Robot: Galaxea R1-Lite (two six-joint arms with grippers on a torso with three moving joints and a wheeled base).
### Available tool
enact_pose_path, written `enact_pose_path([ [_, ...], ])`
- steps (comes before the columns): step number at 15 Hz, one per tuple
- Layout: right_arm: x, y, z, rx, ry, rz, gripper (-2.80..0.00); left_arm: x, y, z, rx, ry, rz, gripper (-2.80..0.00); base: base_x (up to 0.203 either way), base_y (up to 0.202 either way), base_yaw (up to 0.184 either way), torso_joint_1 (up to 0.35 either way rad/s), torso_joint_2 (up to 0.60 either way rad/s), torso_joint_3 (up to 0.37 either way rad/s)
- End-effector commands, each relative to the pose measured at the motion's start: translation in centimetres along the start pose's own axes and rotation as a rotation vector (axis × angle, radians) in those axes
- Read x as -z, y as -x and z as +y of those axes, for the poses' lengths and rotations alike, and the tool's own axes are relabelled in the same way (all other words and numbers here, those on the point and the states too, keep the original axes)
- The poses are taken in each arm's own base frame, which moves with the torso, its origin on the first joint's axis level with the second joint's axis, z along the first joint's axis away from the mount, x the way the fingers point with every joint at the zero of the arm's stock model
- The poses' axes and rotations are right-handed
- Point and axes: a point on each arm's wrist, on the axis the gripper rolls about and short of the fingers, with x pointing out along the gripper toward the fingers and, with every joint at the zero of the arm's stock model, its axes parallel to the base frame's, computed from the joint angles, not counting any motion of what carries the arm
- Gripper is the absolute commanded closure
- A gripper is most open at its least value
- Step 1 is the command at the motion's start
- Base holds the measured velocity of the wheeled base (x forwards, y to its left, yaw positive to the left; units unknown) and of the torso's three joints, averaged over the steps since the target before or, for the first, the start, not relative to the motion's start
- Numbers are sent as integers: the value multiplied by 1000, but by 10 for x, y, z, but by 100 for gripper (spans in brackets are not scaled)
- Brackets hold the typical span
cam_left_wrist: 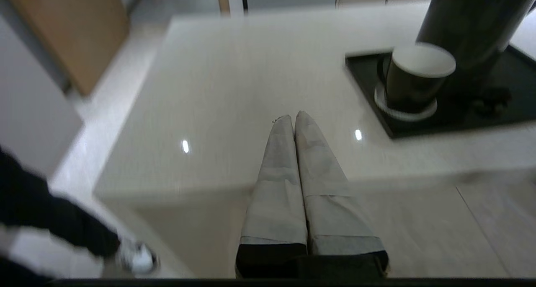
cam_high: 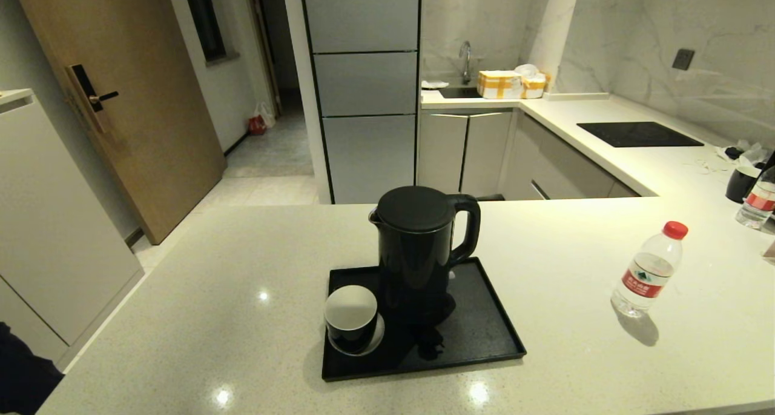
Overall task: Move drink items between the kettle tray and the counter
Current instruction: Return the bottled water to its original position
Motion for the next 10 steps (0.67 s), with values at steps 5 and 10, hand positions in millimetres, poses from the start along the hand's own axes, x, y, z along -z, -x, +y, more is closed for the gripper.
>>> enact_pose_path([
  [5, 1, 0, 0, 0, 0, 3, 0, 30, -20, -1, -10, 13, -108, 0, 0, 0, 0, 0, 0, 0],
  [10, 1, 0, 0, 0, -1, 3, 0, 35, -21, 0, -40, 58, -65, 0, 0, 0, 0, 0, 0, 0],
])
